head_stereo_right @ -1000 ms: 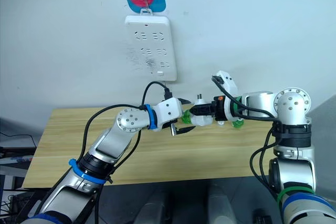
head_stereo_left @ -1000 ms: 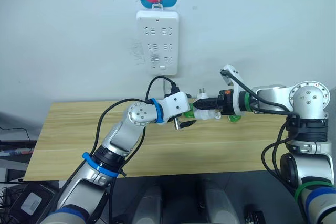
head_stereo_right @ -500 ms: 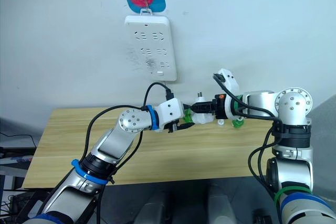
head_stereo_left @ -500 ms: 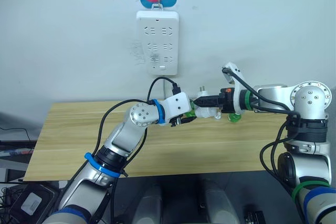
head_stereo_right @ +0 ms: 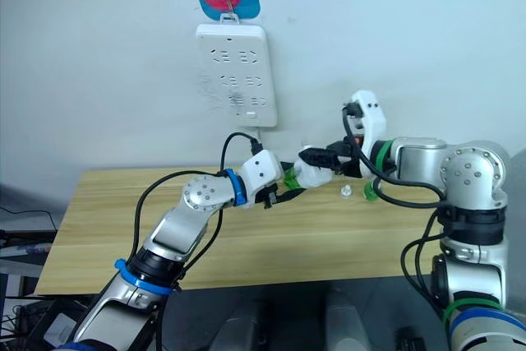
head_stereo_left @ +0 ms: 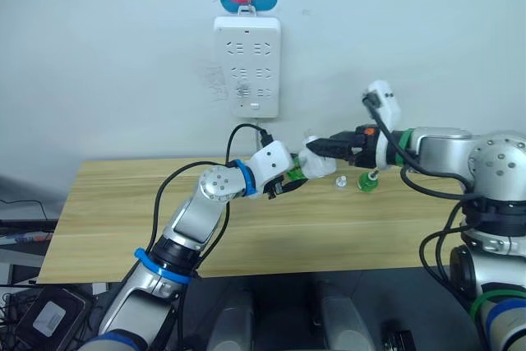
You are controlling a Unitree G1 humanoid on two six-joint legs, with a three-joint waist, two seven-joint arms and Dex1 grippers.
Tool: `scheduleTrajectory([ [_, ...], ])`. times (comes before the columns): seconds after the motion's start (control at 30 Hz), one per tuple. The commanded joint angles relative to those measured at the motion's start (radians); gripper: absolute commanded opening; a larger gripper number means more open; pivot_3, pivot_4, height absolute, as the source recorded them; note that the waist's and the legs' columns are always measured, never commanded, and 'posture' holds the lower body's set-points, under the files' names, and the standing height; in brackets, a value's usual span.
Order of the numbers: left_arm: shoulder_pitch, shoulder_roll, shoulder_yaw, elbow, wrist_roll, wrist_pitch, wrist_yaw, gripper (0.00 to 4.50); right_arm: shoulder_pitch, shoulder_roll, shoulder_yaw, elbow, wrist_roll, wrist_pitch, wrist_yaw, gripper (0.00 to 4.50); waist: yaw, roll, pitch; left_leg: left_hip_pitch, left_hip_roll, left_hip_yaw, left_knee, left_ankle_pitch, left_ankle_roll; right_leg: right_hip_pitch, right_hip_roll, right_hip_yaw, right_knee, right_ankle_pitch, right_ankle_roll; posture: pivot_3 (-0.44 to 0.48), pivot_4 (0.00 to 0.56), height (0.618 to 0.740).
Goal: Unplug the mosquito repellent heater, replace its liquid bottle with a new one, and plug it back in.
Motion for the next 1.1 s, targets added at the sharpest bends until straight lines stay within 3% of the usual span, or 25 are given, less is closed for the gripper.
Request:
scheduleTrajectory([
  [0.03,0.022,-0.029,0.067,-0.019,-0.078,-0.013,0.028,2.29,0.029,0.004,-0.019,-0.112,-0.067,-0.133,0.018,4.5,-0.004,0.0,0.0,0.0,0.0,0.001,0.0,0.0,0.0,0.0,0.0,0.0,0.0,0.0,0.0,-0.149,0.239,0.74],
  [0.17,0.059,-0.127,0.184,-0.083,-0.281,0.075,0.058,2.29,0.146,0.026,-0.006,-0.271,-0.114,-0.271,0.07,4.5,-0.005,0.0,0.0,0.0,0.0,0.001,0.001,0.0,0.0,-0.001,0.0,0.0,0.004,0.0,0.0,-0.169,0.233,0.74],
  [0.27,0.084,-0.154,0.203,-0.151,-0.375,0.112,0.024,2.29,0.249,0.048,0.035,-0.368,-0.123,-0.327,0.101,4.5,-0.008,0.0,0.0,0.0,0.0,0.0,0.001,0.0,0.0,-0.001,0.0,0.001,0.003,0.0,0.0,-0.185,0.229,0.74],
  [0.43,0.102,-0.142,0.183,-0.196,-0.403,0.139,0.03,2.29,0.329,0.085,0.063,-0.416,-0.132,-0.378,0.093,4.5,-0.02,0.0,-0.001,0.003,0.0,0.004,0.001,0.0,0.0,0.0,0.0,0.001,0.006,0.0,0.0,-0.193,0.227,0.74],
  [0.8,0.087,-0.123,0.164,-0.201,-0.394,0.144,0.068,2.29,0.273,0.211,0.094,-0.392,-0.083,-0.38,-0.016,4.5,-0.023,0.0,-0.002,0.004,0.001,0.006,0.001,0.0,0.0,-0.001,0.001,0.002,0.009,0.0,0.0,-0.177,0.219,0.74],
  [1.1,0.088,-0.139,0.156,-0.239,-0.408,0.145,0.102,2.29,0.273,0.236,0.149,-0.326,-0.176,-0.399,-0.038,4.5,-0.022,0.0,-0.006,0.004,0.0,0.006,0.001,0.0,-0.001,-0.001,0.001,0.002,0.009,0.0,0.0,-0.151,0.211,0.74],
])
